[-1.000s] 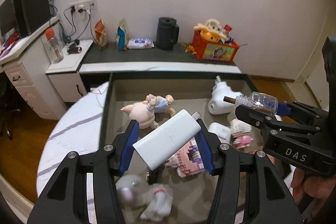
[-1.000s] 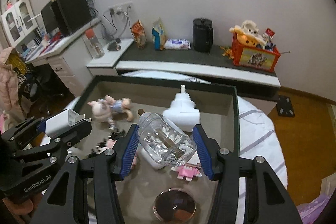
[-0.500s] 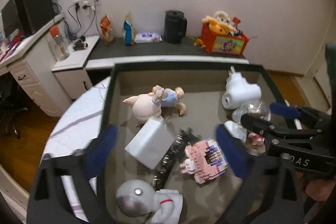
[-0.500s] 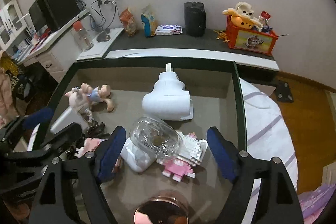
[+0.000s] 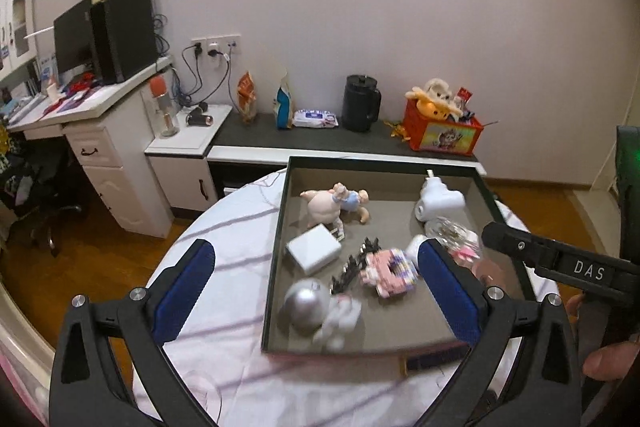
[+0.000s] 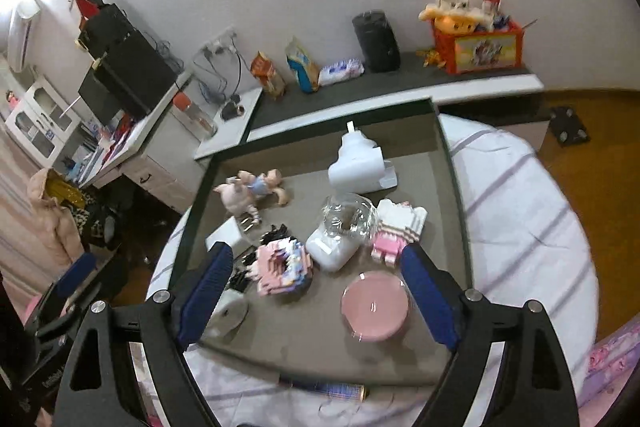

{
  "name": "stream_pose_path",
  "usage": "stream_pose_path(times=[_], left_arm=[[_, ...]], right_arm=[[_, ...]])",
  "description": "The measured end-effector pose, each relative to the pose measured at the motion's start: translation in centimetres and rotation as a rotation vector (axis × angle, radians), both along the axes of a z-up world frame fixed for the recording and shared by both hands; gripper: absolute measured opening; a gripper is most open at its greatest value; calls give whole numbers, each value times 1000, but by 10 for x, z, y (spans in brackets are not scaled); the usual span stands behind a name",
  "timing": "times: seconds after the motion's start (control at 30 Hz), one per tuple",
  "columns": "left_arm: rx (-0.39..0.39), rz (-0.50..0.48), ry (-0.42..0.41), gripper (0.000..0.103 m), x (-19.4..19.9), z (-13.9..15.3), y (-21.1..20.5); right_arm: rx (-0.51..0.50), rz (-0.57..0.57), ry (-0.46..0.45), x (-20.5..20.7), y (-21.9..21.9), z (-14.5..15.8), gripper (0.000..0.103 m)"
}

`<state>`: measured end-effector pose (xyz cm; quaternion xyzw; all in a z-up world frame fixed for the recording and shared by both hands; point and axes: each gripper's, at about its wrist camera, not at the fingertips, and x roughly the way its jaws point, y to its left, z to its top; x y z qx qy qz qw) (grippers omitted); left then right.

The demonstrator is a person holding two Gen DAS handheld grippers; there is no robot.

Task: Organize rigid objects
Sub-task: 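Withdraw both tools back from the tray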

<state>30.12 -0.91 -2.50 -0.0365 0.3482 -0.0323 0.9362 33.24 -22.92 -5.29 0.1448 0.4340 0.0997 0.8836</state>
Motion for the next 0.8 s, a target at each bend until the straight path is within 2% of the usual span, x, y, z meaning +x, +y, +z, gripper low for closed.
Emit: stream_pose_path(times=[0.13,0.2,0.43,0.63,0.8], left_arm=[[0,0,-3,102,-38,6,4],[-25,-13,15,103,-59,8,7],[-50,-11,-31,103,-127,18,18],[-49,13,-36,103,-174,14,27],[-69,23,-19,103,-203,7,28]], right_arm=[[-117,-3,-79,-44,16,27,87],[-155,-15,-129,-70,21,40,87],[-223,-49,-232,-147,29,69,87],[-266,-58,-287,-207,34,79,87],[-288,-49,-303,-240,38,80,87]])
